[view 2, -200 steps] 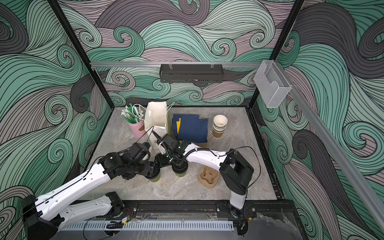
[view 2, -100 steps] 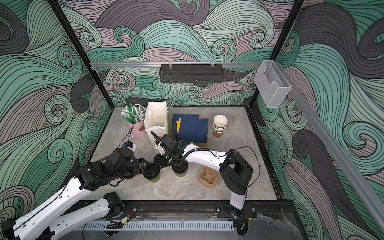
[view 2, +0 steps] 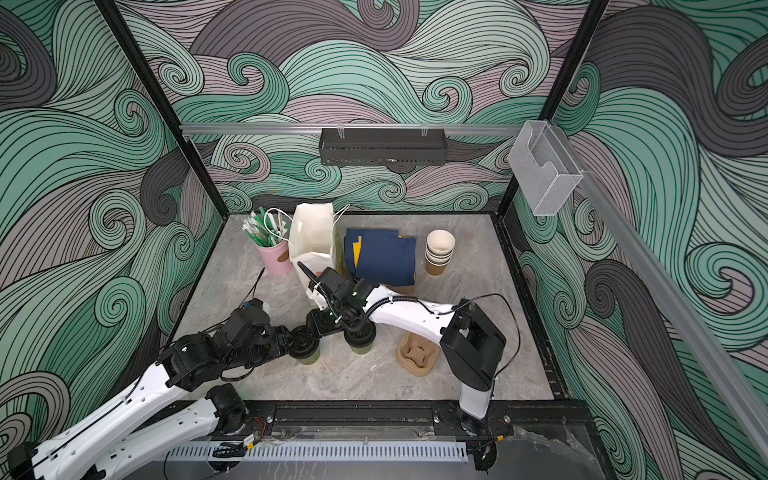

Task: Pack the takeout coffee
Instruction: 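Close the left gripper on the lidded cup beside the right gripper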

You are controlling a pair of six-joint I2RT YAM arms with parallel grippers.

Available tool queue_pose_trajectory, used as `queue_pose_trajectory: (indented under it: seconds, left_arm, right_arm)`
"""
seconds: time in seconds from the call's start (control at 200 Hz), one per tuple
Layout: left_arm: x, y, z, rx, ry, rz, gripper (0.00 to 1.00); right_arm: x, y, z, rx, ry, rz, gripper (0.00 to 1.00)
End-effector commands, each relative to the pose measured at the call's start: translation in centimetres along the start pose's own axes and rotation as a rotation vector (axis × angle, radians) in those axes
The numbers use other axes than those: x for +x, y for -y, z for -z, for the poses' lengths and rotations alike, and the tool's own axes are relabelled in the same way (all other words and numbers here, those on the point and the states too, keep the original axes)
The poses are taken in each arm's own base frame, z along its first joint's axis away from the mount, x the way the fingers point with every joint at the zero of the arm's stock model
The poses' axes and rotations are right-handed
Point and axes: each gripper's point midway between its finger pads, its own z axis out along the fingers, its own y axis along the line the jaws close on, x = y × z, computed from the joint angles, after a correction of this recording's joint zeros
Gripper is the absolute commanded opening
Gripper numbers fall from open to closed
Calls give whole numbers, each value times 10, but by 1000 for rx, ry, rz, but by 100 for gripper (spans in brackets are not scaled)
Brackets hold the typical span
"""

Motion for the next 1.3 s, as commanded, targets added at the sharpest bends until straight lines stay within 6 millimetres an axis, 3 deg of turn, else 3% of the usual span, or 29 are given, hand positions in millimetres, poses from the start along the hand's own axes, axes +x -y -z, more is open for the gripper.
queue_pose_trajectory:
  seconds: [0.0, 0.31, 0.76, 1.296]
  left_arm:
    - [-3, 3, -4, 10, 7, 39, 60]
    - [6, -12, -9, -56, -34, 32, 52]
    - [13, -18, -18, -68, -59, 34, 41]
    - [28, -34, -29, -106, -106, 43, 35]
  right_arm:
    - [3, -5, 10, -3, -3, 8, 47]
    - [9, -4, 7, 0, -20, 3, 35]
    - [13, -2, 5, 14, -40, 5, 26]
    - [30, 13, -7, 64, -118, -23, 23]
